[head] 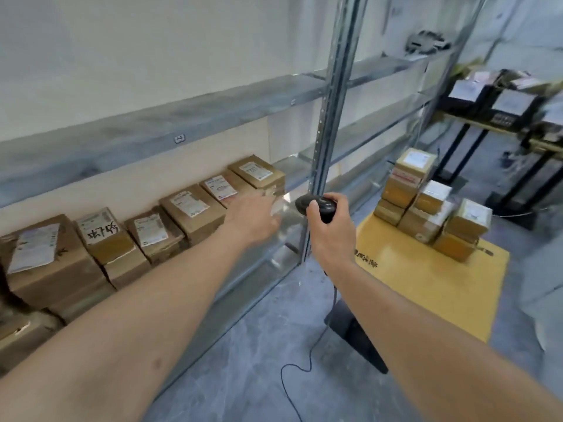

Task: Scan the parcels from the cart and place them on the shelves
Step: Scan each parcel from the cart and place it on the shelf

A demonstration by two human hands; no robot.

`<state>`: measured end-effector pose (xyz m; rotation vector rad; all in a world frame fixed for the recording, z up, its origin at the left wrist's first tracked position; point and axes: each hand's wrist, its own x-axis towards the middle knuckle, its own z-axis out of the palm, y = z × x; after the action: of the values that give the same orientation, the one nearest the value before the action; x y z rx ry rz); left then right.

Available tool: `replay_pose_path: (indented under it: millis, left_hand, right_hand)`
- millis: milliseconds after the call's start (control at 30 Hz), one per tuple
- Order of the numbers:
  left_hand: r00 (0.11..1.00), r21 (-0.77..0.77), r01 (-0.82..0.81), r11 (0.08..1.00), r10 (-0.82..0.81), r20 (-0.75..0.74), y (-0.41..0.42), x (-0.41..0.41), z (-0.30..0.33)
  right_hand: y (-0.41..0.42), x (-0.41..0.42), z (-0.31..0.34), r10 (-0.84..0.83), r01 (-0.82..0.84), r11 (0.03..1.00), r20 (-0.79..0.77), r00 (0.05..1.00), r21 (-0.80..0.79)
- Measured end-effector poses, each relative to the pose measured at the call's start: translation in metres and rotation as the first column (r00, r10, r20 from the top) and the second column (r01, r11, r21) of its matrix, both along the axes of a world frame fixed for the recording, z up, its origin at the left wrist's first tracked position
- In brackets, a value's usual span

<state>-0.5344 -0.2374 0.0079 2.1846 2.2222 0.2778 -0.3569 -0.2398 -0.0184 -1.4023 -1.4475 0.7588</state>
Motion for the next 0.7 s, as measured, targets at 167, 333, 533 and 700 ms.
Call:
replay_pose_path:
  millis: [167, 333, 533, 700]
  left_hand:
    - [0.987, 0.007, 0.16, 0.987, -0.16, -0.011, 0.017, 0.089, 0.005]
    - [0.963, 0.016, 0.269, 0.963, -0.269, 0.004, 0.031, 0.189, 0.012]
    - [0.936, 0.03, 0.351, 0.936, -0.351, 0.004, 0.039, 0.307, 0.018]
    - [0.925, 0.017, 0.378, 0.926, -0.378, 0.036, 0.05, 0.386, 0.013]
  right_hand:
    - [-0.007, 0.087, 0.009, -0.17, 0.17, 0.985, -0.023, 0.985, -0.004]
    - [-0.014, 0.178, 0.017, -0.279, 0.279, 0.96, -0.017, 0.96, 0.005]
    - [-0.018, 0.286, 0.022, -0.368, 0.368, 0.93, -0.018, 0.93, 0.006]
    - [-0.018, 0.363, 0.021, -0.44, 0.44, 0.898, -0.012, 0.898, -0.008]
